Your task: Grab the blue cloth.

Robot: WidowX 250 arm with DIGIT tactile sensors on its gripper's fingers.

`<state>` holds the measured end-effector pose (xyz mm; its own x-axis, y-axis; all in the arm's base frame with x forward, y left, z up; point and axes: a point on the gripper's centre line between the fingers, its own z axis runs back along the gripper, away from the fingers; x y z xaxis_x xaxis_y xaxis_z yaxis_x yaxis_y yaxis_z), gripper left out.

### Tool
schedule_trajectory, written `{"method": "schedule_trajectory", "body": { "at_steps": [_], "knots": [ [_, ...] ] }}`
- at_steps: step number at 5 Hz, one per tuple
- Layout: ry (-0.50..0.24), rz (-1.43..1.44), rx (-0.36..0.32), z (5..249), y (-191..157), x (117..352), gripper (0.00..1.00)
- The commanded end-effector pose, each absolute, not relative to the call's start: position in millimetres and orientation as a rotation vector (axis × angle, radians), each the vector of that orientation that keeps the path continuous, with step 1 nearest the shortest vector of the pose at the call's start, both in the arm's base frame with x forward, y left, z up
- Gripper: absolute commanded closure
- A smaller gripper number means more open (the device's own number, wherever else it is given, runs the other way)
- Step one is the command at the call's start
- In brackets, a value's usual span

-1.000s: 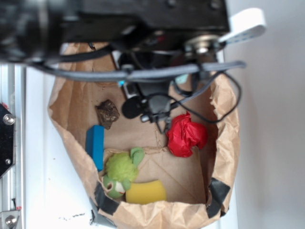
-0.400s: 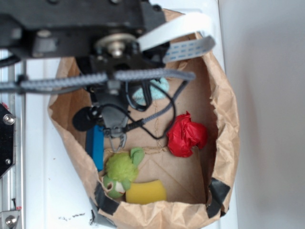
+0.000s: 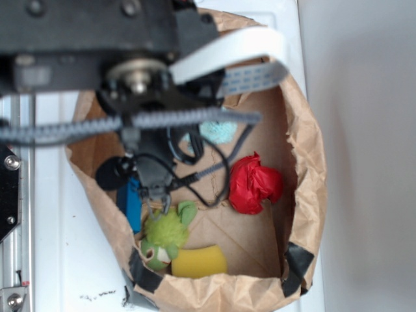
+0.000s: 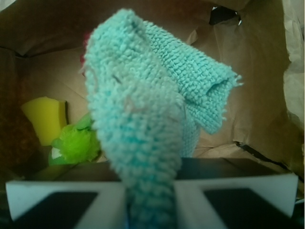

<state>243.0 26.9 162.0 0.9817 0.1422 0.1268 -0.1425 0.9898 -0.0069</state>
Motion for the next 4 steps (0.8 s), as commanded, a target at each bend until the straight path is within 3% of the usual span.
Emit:
{"method": "schedule_trajectory", "body": {
  "at_steps": [1, 4],
  "knots": [
    [-0.190, 0.088, -0.025, 182, 20, 244, 1.00],
    [-0.192, 0.119, -0.053, 180, 13, 255, 1.00]
  ]
}}
